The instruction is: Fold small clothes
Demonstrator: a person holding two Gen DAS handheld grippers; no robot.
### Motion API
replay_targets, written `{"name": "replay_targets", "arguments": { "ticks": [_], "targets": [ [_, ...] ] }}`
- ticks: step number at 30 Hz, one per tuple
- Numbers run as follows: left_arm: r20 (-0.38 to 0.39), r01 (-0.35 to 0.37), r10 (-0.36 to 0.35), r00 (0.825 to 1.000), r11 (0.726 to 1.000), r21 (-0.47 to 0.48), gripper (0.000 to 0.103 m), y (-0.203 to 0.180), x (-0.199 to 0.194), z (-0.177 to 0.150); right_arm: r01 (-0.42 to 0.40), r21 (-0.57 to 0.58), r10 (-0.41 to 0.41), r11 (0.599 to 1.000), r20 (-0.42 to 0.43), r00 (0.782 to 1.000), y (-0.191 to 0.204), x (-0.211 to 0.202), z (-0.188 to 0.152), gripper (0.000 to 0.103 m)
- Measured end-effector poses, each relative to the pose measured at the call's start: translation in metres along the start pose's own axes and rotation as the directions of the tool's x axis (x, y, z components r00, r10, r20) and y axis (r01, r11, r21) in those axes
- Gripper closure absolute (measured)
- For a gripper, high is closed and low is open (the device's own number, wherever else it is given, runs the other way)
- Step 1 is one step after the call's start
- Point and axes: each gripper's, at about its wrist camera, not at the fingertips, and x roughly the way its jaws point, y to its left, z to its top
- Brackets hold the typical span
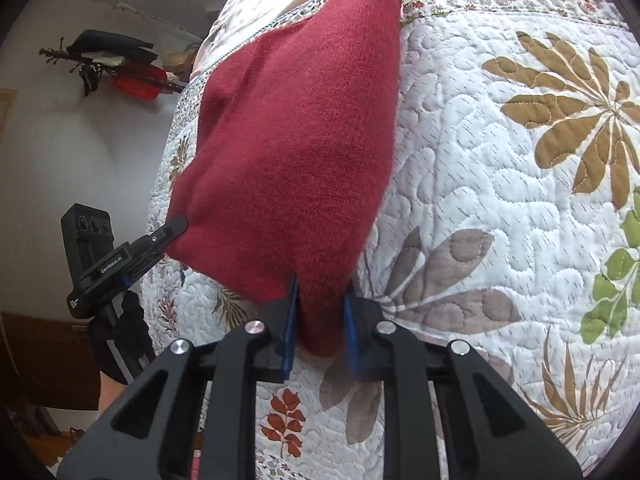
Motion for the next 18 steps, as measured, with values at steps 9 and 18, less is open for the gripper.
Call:
{"name": "replay_targets", "arguments": {
  "ticks": [9, 18],
  "targets": [
    [-0.040, -0.027, 0.027, 0.999, 1.000, -0.007, 0.092, 0.019, 0.026, -0.010, 0.094, -0.019, -0.094, 0.995, -0.020, 0.995, -0.001, 0.025, -0.008, 0.084],
    [-0.018, -0.009, 0.008, 1.000, 1.000, -0.030, 0.065, 0.016, -0.011, -0.001, 0.099, -0.046, -0.097, 0.994, 0.046, 0.994, 0.008, -0.010, 0.008, 0.056]
  ]
}}
